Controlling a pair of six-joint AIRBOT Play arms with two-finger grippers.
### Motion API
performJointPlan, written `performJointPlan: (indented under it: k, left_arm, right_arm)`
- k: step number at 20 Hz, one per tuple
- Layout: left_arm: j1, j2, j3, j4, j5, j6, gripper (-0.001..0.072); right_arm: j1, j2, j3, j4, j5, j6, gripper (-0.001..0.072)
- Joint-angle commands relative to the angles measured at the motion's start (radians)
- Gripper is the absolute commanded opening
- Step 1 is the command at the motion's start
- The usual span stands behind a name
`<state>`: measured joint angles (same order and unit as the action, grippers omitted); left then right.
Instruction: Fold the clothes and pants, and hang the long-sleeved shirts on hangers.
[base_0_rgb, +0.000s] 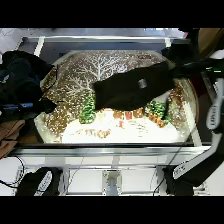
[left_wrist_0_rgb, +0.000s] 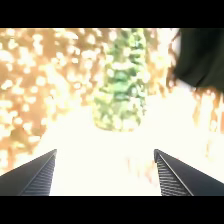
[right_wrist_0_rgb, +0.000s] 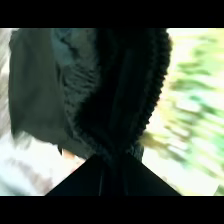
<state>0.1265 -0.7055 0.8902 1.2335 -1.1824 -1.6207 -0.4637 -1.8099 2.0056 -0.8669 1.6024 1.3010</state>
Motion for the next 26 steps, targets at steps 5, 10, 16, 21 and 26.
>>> performJointPlan:
  k: [5, 10, 16, 21, 26]
  left_arm:
    - [0.001, 0.001, 0.0, 0.0, 0.047, 0.0, 0.0703]
    - [0.001, 0.001, 0.0, 0.0, 0.05, -0.019, 0.0703]
    - [0.001, 0.001, 0.0, 0.0, 0.05, -0.019, 0.0703]
    - [0.001, 0.001, 0.0, -0.002, 0.05, -0.019, 0.0703]
    - [0.0, 0.001, 0.0, -0.013, 0.107, -0.019, 0.0703]
  right_arm:
    - [-0.552, 0.279, -0.093, -0.325, 0.111, 0.104, 0.002]
    - [-0.762, 0.405, -0.418, -0.497, 0.069, 0.104, 0.002]
    - [-0.931, 0.625, -0.977, -0.658, -0.2, 0.018, 0.002]
    - [-0.94, 0.704, -1.028, -0.563, -0.134, -0.061, 0.0555]
    - [-0.909, 0.824, -0.797, 0.06, -0.191, 0.056, 0.0554]
